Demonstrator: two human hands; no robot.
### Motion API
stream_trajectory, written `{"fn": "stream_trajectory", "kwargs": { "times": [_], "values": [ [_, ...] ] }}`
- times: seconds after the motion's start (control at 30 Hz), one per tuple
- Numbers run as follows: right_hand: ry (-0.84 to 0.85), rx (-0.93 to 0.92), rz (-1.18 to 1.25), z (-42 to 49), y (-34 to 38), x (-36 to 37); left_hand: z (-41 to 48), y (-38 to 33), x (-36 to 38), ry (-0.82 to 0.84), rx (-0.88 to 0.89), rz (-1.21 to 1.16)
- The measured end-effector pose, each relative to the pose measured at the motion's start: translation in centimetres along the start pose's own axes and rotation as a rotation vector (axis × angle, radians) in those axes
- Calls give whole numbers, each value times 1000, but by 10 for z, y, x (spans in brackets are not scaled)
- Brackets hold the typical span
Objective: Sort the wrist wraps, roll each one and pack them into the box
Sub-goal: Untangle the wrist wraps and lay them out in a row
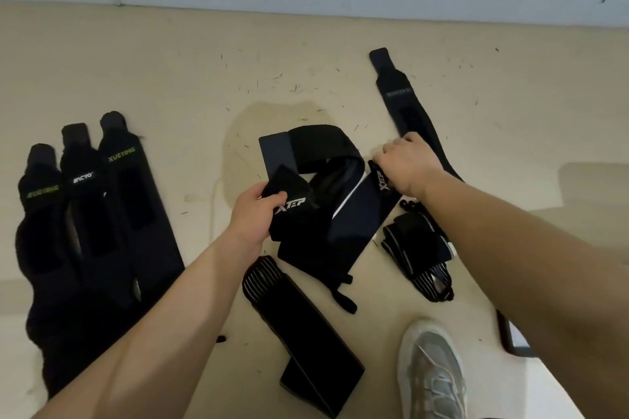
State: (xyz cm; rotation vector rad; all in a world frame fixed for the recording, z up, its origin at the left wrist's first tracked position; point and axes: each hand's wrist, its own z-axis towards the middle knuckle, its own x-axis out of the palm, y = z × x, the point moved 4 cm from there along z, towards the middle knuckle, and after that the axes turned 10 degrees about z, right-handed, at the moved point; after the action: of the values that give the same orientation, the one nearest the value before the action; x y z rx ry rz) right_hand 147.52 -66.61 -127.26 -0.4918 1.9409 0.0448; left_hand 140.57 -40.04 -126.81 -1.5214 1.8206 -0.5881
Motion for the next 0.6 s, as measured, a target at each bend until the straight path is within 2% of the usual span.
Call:
{"fn": "stream_trajectory", "kwargs": {
  "times": [0.1, 0.2, 0.3, 0.47, 0.6],
  "values": [
    [156, -9, 139, -20, -11, -10, -11, -14, -4, -26, 23, -7],
    [197, 51, 561, -41, -21, -39, -34, -35, -7, -34, 69, 13],
    [188, 37, 964, -66, -19, -85, -63, -62, -15, -18, 112, 76],
    [251, -74, 1190, -121, 9, -186, -127, -120, -46, -18, 213, 188],
    [232, -98, 1448, -172, 38, -256, -185, -156, -79, -37, 281, 173]
  ]
}}
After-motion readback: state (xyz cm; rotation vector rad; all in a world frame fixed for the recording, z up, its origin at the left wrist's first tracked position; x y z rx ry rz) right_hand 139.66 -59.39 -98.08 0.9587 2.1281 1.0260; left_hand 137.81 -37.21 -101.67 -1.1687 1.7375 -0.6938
